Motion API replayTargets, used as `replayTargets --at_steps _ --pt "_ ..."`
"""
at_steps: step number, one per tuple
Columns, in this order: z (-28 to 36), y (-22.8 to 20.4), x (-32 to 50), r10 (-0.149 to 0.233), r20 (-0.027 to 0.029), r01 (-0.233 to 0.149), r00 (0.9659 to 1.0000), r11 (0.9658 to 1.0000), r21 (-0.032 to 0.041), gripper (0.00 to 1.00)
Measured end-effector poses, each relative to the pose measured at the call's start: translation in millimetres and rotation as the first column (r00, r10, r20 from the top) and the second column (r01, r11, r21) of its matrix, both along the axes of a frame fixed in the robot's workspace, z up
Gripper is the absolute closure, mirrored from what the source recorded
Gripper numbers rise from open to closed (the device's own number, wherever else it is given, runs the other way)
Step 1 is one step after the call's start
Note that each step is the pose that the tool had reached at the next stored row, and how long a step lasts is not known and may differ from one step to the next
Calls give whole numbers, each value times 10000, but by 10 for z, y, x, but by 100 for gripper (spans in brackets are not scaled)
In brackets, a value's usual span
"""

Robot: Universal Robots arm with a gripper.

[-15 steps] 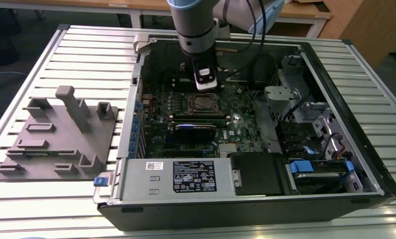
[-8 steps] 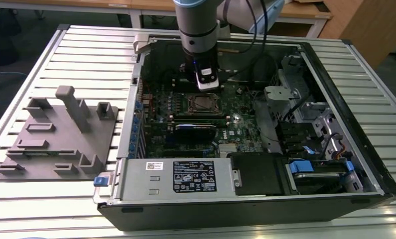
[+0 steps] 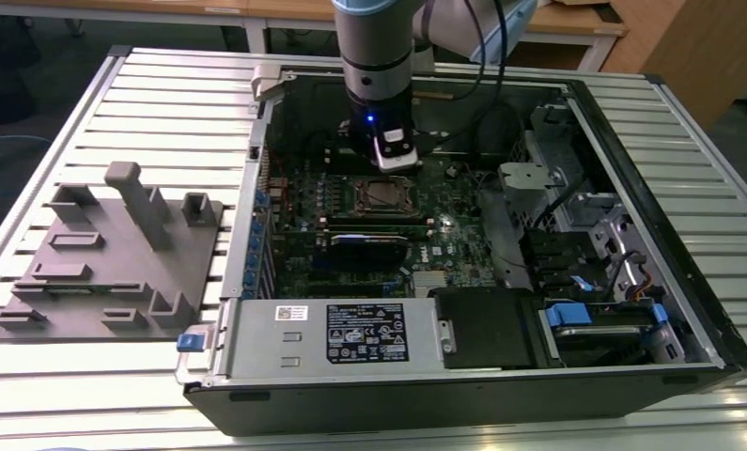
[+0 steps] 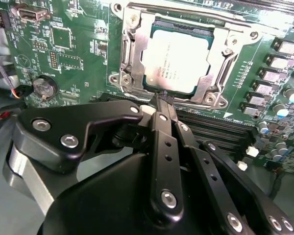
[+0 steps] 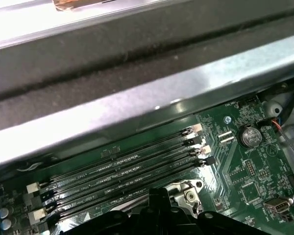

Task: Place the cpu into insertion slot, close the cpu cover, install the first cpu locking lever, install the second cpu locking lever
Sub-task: 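Install the first cpu locking lever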

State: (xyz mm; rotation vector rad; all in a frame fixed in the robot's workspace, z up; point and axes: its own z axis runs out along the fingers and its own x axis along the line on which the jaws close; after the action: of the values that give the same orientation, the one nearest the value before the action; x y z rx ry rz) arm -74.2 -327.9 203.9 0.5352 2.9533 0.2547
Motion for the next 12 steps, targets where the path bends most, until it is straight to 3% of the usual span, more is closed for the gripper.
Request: replayTargets --at_steps 12 --pt "0 -50 0 96 -5 -96 10000 10000 -26 89"
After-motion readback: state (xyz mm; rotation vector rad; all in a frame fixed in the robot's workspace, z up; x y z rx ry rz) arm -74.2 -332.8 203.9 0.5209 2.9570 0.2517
